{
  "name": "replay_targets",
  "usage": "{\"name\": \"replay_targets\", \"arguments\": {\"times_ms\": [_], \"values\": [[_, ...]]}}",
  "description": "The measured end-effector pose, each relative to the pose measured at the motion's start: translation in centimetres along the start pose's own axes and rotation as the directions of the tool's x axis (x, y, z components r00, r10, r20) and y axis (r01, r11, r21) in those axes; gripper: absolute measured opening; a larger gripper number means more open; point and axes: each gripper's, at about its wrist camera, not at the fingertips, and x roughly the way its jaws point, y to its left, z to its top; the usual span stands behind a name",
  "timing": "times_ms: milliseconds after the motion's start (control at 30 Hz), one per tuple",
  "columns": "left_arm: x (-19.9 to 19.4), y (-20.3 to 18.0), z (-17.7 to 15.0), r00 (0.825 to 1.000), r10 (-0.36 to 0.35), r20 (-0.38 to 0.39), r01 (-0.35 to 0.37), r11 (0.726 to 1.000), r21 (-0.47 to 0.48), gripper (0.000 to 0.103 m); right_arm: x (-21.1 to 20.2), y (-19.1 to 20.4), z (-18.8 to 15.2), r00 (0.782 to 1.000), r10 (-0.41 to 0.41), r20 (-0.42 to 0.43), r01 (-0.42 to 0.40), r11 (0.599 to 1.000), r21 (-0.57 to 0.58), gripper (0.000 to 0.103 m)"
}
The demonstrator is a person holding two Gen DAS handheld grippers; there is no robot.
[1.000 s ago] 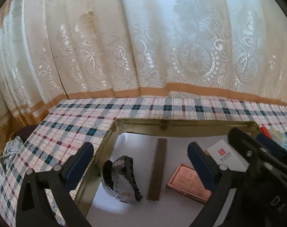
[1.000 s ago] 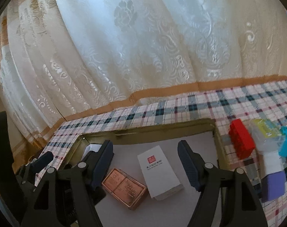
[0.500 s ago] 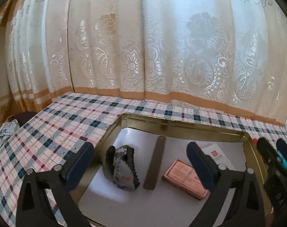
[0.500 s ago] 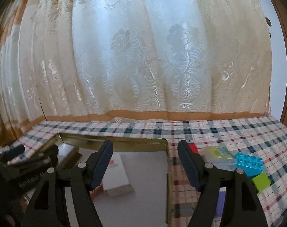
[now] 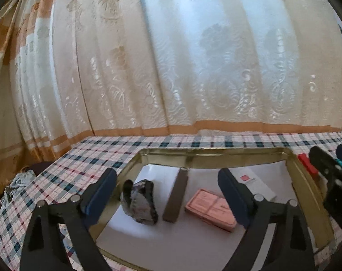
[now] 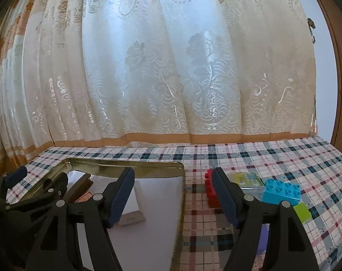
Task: Organize rigid objects
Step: 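Withdraw both open tools from the tray back toward the brick pile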
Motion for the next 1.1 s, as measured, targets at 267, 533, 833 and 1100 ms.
{"name": "replay_targets", "arguments": {"times_ms": [267, 533, 833, 1100], "values": [[-1.1, -1.3, -0.3, 1.0, -0.029, -0.004, 0.029, 0.999, 0.017, 0.092, -0.7, -1.3, -0.3, 1.0, -0.009, -0.007, 0.009, 1.0, 0.006, 0.073], [-1.5, -3.0, -0.7, 0.991, -0.12, -0.065, 0.121, 0.993, 0.014, 0.093, -1.4, -3.4, -0.4, 0.999, -0.033, -0.028, 0.033, 0.999, 0.008, 0.073], [-2.0, -4.8, -0.8, 0.97, -0.221, -0.097, 0.224, 0.974, 0.021, 0.093, -1.9, -6.2, -0.6, 0.997, -0.049, -0.061, 0.051, 0.998, 0.027, 0.073], [-2.5, -6.4, -0.7, 0.955, -0.272, -0.12, 0.275, 0.962, 0.003, 0.093, -2.2, -8.4, -0.6, 0.994, -0.077, -0.075, 0.079, 0.997, 0.026, 0.073]]}}
